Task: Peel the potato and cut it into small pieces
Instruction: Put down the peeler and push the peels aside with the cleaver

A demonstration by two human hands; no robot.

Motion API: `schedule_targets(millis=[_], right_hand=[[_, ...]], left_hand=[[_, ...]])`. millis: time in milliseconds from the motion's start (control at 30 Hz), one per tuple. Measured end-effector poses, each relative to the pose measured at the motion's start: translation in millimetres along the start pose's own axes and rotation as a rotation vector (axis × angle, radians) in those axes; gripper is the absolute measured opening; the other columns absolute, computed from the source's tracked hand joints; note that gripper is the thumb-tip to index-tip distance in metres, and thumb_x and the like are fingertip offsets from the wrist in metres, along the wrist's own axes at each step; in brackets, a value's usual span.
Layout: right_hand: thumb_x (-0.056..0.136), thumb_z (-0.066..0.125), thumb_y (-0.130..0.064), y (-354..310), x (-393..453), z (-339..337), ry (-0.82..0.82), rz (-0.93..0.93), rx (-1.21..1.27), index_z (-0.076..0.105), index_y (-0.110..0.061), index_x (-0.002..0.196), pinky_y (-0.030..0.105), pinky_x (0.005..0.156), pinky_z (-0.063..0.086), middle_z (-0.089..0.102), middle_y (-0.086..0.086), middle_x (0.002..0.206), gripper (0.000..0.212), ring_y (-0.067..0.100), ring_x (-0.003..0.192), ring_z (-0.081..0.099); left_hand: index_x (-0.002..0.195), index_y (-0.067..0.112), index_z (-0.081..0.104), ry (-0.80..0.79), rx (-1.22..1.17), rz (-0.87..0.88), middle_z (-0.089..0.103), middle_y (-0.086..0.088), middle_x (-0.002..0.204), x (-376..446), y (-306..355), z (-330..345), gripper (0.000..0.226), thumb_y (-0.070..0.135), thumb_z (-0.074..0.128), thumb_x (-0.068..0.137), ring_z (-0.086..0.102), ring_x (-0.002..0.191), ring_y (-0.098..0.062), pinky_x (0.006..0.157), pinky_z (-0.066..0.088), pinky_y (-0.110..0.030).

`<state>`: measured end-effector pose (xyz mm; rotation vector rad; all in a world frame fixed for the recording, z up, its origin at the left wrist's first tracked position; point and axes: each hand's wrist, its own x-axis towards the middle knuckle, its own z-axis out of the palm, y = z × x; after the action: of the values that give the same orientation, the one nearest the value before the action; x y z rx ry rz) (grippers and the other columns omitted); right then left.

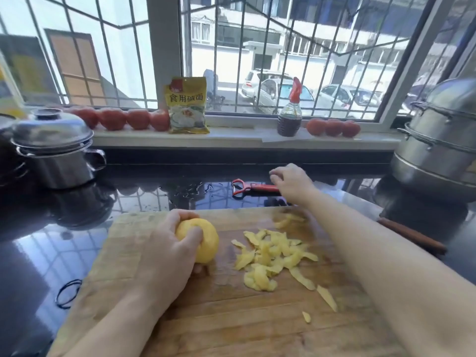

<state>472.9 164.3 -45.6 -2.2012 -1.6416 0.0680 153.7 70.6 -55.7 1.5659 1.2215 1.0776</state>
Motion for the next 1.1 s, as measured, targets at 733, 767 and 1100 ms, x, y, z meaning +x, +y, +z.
schedule_targets(millis=[733, 767, 1100], right_hand=[[0.105, 0.040, -0.027, 73, -156, -129, 0.180, 0.104, -0.525, 0.063, -0.013, 0.106, 0.038, 0.070, 0.045, 0.067, 0.014, 0.107, 0.027, 0.039, 0.097, 0.065], [0.106, 0.040, -0.029, 61, -165, -132, 0.166, 0.083, -0.526, 0.062, -0.014, 0.106, 0.037, 0.068, 0.042, 0.067, 0.013, 0.106, 0.027, 0.039, 0.095, 0.065], [0.105, 0.042, -0.029, -11, -272, -103, 0.054, -0.035, -0.471, 0.061, -0.021, 0.100, 0.033, 0.063, 0.041, 0.069, 0.002, 0.100, 0.020, 0.028, 0.088, 0.069]], left_hand=[[0.103, 0.023, 0.068, 0.025, -0.047, 0.005, 0.065, -0.024, 0.104, -12, 11, -1, 0.023, 0.007, 0.055, 0.093, 0.067, 0.062, -0.034, 0.037, 0.044, -0.022], [0.103, 0.024, 0.068, 0.024, -0.091, -0.011, 0.064, -0.023, 0.107, -13, 12, -3, 0.022, 0.009, 0.056, 0.092, 0.066, 0.067, -0.036, 0.037, 0.045, -0.023], [0.102, 0.014, 0.061, 0.138, -0.429, -0.143, 0.058, -0.019, 0.084, -63, 24, -55, 0.015, 0.014, 0.045, 0.100, 0.054, 0.046, -0.021, 0.042, 0.039, -0.028]])
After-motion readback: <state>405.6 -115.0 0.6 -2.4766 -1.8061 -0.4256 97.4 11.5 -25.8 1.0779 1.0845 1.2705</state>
